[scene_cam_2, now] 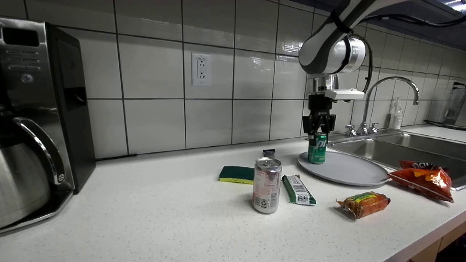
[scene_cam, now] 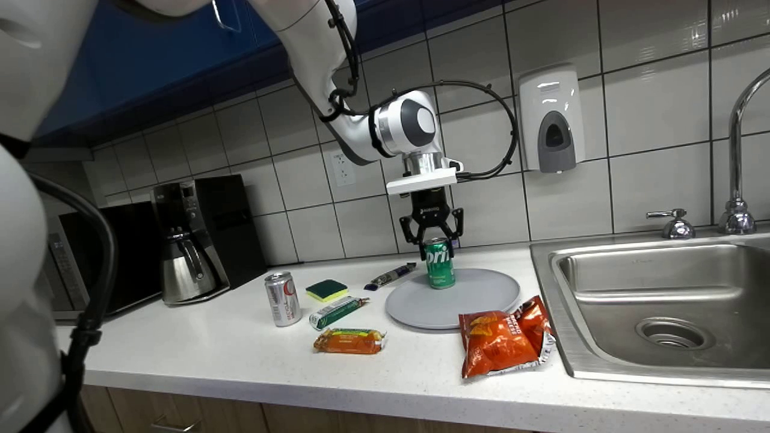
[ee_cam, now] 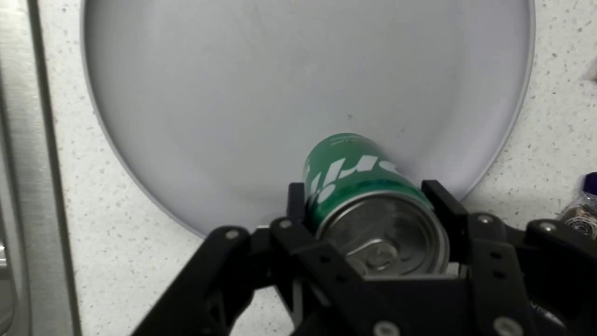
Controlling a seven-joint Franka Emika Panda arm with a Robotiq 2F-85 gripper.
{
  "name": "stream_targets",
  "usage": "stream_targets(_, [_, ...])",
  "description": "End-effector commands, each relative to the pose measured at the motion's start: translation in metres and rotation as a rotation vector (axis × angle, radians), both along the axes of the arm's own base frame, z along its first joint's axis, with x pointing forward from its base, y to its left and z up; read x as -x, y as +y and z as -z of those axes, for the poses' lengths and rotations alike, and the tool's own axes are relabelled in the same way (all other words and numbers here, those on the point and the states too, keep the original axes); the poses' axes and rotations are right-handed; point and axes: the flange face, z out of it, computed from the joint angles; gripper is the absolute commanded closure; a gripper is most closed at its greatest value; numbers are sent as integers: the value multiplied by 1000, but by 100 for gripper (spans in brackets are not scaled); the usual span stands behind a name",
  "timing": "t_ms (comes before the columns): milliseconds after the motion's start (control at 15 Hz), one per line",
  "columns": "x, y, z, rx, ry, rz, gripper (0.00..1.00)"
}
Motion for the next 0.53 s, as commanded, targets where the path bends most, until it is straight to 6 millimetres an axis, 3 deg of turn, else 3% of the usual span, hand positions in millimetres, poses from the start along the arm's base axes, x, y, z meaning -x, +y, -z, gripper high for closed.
stream_targets(0, [-2,1,-2,-6,3,12,62])
stream_targets(467, [-6,-2,-9,-9,-7,18,62])
